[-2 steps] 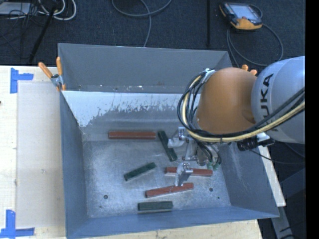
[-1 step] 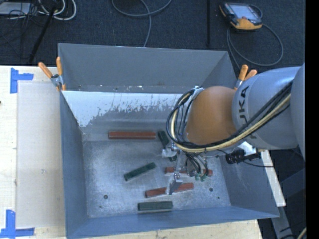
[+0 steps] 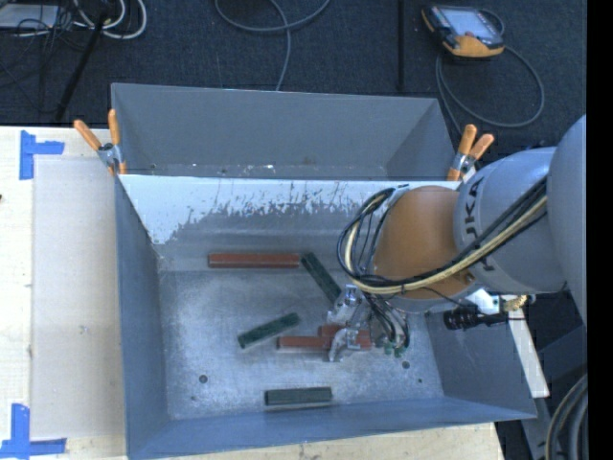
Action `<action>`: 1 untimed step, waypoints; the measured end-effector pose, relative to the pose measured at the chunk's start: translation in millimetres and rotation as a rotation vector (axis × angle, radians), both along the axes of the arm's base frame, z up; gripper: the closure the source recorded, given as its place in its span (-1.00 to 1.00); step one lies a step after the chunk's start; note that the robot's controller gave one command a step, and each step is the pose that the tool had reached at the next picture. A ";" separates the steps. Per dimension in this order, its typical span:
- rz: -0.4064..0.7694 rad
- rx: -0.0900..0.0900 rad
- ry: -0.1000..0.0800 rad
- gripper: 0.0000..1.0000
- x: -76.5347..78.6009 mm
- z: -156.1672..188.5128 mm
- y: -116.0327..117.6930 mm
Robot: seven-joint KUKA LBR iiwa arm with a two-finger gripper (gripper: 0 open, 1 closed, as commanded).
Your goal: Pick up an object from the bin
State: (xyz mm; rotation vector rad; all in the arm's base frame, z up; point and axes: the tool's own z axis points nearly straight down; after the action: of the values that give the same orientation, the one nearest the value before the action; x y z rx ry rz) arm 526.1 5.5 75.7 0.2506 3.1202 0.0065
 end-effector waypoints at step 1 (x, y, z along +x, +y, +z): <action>0.000 0.000 0.000 1.00 0.0 0.0 0.0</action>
Offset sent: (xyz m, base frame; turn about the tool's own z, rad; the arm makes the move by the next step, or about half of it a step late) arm 0.0115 -0.0078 0.1700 0.0234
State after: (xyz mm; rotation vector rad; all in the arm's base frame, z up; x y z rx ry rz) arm 526.0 5.5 75.7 0.2511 3.1202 0.0067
